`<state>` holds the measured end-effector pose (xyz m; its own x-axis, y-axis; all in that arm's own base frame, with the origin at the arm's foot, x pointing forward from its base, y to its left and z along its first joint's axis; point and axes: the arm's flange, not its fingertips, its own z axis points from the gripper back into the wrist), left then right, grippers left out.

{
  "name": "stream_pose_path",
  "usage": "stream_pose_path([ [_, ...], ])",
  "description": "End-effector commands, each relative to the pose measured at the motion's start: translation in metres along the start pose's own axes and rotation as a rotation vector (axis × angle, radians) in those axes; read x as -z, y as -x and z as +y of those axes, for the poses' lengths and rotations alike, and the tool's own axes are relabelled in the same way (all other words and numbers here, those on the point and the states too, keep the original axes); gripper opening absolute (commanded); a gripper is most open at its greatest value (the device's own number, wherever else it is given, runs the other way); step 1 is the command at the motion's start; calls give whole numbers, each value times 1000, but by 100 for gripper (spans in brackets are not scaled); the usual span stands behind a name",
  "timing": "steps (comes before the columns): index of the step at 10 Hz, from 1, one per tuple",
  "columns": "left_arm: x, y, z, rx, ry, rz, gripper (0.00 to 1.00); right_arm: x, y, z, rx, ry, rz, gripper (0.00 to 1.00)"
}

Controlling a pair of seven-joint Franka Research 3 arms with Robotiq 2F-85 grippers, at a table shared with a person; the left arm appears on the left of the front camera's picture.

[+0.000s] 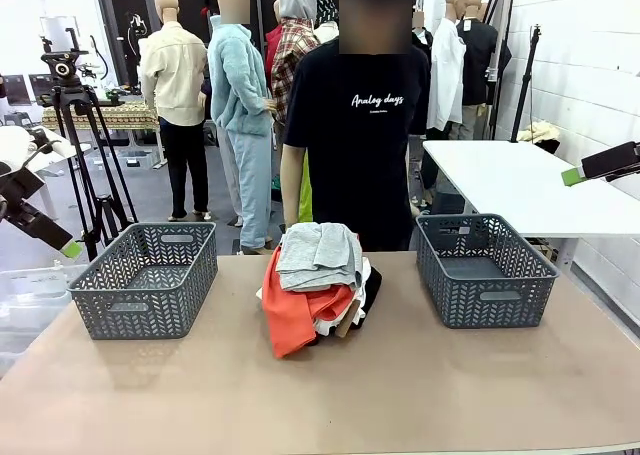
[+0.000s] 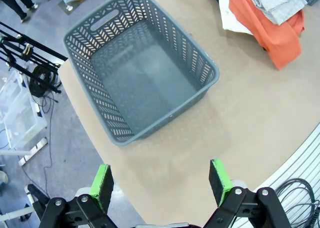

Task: Sort the tops and bottoms.
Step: Lift clothes from the center of the table with your left hand.

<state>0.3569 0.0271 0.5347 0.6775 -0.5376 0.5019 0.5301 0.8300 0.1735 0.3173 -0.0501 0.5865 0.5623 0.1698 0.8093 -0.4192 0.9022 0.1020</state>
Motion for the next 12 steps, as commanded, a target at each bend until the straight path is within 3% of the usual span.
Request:
stream_pose_path([
  [1,-1,0,1,-2,-1,-3,100,0,0,1,-1,-10,-3,100],
  [8,0,0,0,0,0,0,100,0,0,1,-1,-10,-3,100],
  [12,12,-91,-57,155,63,-89,100,0,0,1,-1,-10,-3,100],
])
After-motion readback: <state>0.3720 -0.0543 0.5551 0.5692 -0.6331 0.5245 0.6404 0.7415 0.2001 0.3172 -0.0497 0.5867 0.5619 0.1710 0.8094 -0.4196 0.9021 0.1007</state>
